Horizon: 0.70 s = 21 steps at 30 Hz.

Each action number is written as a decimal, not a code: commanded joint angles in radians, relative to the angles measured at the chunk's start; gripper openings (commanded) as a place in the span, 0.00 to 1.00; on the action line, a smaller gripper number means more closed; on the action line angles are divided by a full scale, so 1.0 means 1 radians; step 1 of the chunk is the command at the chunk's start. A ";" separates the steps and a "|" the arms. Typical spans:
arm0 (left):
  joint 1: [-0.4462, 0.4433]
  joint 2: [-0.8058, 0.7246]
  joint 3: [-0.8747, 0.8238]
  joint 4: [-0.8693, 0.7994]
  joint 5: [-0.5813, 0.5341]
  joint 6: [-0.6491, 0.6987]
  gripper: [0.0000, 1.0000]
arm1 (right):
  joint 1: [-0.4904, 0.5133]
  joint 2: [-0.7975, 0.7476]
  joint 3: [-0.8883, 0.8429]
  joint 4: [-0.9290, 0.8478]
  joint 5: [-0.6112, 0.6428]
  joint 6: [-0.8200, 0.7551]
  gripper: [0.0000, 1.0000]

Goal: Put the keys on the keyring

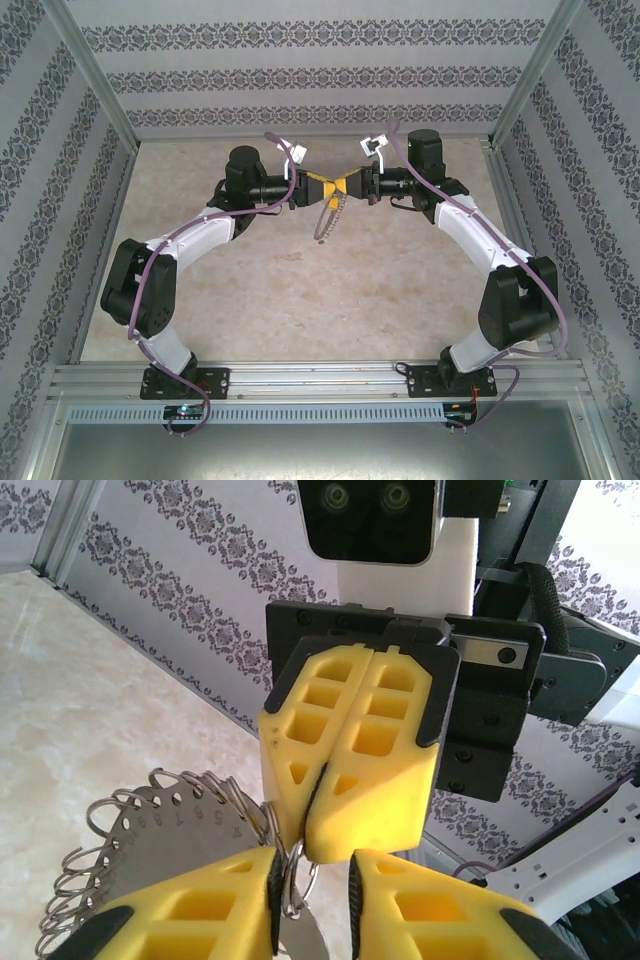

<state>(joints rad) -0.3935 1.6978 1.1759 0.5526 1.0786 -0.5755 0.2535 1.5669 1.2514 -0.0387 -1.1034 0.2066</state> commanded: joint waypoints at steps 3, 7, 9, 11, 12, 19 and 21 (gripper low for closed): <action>-0.016 0.011 0.022 0.073 0.029 -0.012 0.19 | 0.012 -0.017 -0.006 0.053 -0.019 0.004 0.00; -0.018 0.013 0.019 0.084 0.029 -0.014 0.16 | 0.013 -0.018 -0.006 0.057 -0.019 0.007 0.00; -0.019 0.014 0.019 0.095 0.028 -0.019 0.13 | 0.014 -0.019 -0.006 0.056 -0.019 0.007 0.00; -0.020 0.016 0.018 0.109 0.025 -0.028 0.10 | 0.015 -0.019 -0.007 0.056 -0.019 0.007 0.00; -0.020 0.017 0.019 0.115 0.024 -0.033 0.06 | 0.014 -0.019 -0.008 0.056 -0.021 0.007 0.00; -0.021 0.022 0.010 0.189 0.017 -0.086 0.00 | -0.026 -0.095 -0.064 0.143 0.060 0.096 0.32; -0.021 0.026 0.009 0.214 0.020 -0.107 0.00 | -0.053 -0.134 -0.101 0.200 0.083 0.141 0.36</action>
<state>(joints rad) -0.4007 1.7096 1.1755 0.6464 1.0801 -0.6403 0.2272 1.5017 1.1851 0.0505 -1.0534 0.2764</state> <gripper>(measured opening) 0.053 0.355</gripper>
